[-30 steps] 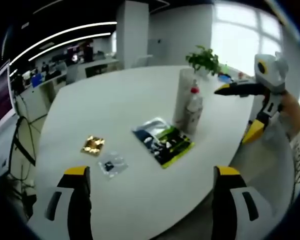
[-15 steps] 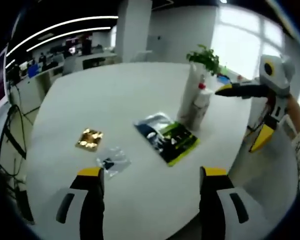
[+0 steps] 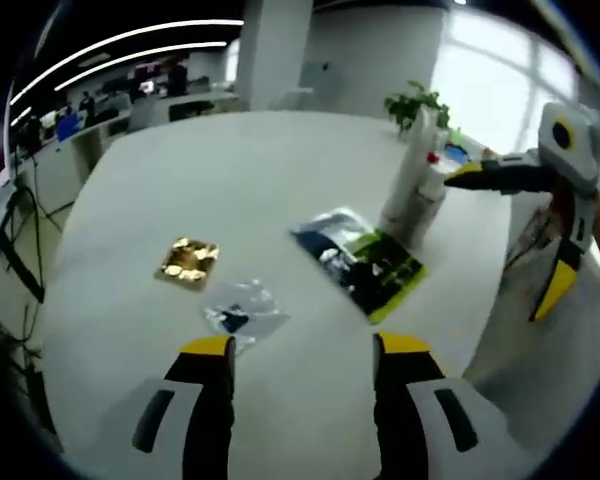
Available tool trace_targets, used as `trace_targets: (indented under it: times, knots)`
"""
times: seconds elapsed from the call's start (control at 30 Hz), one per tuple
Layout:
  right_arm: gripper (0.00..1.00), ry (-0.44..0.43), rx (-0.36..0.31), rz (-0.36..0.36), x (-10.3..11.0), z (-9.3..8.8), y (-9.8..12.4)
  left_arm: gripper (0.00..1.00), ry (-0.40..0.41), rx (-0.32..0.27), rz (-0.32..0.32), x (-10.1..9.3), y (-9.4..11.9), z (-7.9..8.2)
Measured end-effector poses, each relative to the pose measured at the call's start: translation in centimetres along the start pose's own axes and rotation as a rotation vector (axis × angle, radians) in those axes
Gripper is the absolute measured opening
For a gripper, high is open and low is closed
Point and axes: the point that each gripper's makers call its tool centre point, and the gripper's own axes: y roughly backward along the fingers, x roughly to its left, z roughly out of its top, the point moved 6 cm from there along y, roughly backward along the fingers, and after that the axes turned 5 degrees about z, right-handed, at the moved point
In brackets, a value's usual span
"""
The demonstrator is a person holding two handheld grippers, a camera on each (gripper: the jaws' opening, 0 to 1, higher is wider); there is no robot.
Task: Arrange the skincare products in the storage area until every visible bottle or jar stands upright without overlapping.
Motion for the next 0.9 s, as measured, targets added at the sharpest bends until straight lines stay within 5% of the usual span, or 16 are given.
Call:
trace_targets:
  times: [0.27, 0.9]
  knots:
    - [0.96, 0.005, 0.018, 0.065, 0.0, 0.3, -1.9, 0.35, 0.007, 0.001, 0.002, 1.4, -1.2, 0.2]
    - [0.58, -0.06, 0.004, 0.231, -0.6, 1.3, -7.7, 0.16, 0.026, 0.006, 0.033, 3.8, -2.6, 0.5]
